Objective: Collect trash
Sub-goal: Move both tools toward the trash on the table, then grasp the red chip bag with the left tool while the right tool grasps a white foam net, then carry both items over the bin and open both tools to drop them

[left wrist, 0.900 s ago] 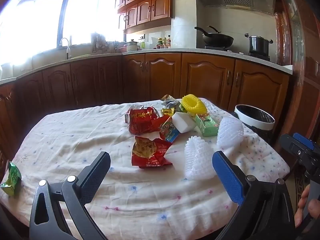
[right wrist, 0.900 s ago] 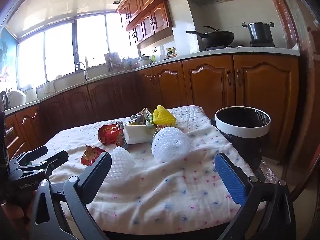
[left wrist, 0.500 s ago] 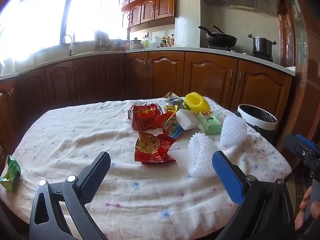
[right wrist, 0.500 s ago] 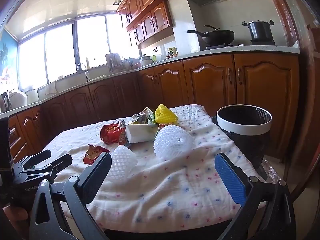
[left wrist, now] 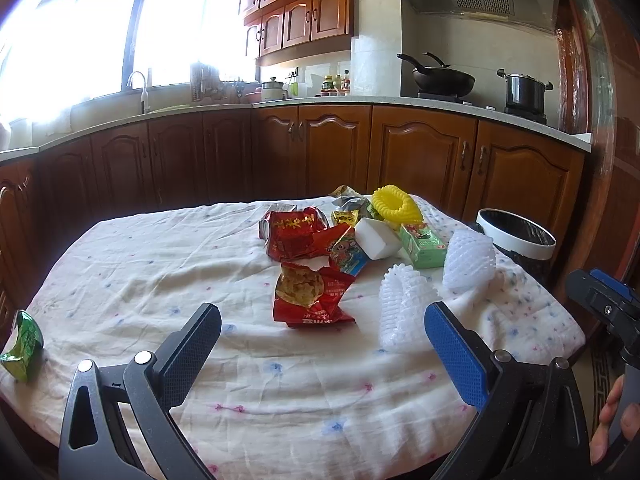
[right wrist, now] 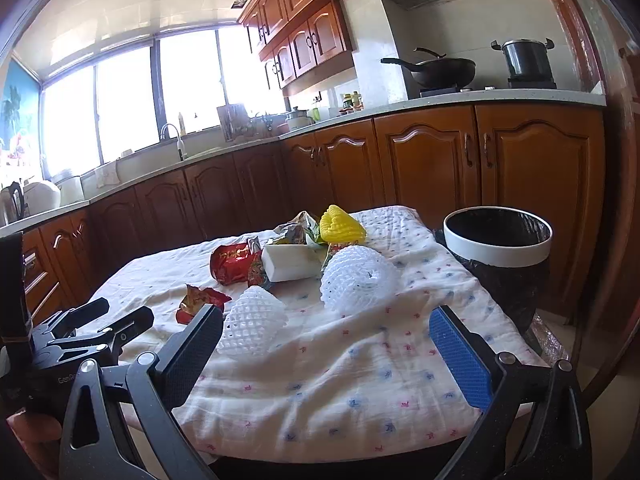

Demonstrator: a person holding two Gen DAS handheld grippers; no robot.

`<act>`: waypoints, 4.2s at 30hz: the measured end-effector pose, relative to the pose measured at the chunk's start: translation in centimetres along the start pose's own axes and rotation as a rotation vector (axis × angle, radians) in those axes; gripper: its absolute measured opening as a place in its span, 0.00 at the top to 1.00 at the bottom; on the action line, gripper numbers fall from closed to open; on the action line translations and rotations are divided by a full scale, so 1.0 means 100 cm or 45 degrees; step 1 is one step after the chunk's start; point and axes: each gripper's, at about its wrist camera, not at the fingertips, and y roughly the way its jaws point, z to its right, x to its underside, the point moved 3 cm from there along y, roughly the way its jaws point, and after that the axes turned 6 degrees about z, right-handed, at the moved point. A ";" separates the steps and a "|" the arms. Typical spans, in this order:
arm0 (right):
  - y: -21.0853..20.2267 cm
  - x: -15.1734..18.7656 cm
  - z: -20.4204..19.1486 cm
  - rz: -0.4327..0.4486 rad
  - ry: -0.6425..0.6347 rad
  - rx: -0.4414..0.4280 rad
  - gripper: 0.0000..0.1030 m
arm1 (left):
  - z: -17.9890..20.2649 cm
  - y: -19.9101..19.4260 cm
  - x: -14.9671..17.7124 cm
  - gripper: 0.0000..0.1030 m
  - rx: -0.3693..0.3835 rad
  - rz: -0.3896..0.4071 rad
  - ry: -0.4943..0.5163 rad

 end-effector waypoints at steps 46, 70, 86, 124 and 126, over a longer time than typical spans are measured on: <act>0.002 0.001 -0.011 -0.005 0.001 -0.027 0.00 | -0.006 0.003 0.003 0.01 0.007 -0.017 -0.013; 0.032 0.010 -0.019 -0.149 0.062 -0.213 0.08 | -0.038 0.061 -0.001 0.16 0.062 -0.232 -0.136; 0.123 0.041 -0.031 -0.528 0.193 -0.362 0.54 | -0.055 0.152 0.001 0.53 0.188 -0.480 -0.230; 0.069 -0.061 0.123 -0.148 0.331 -0.096 0.89 | 0.112 0.175 -0.088 1.00 0.643 -0.360 -0.006; 0.069 -0.063 0.145 -0.140 0.350 -0.047 0.89 | 0.130 0.186 -0.091 1.00 0.673 -0.374 0.019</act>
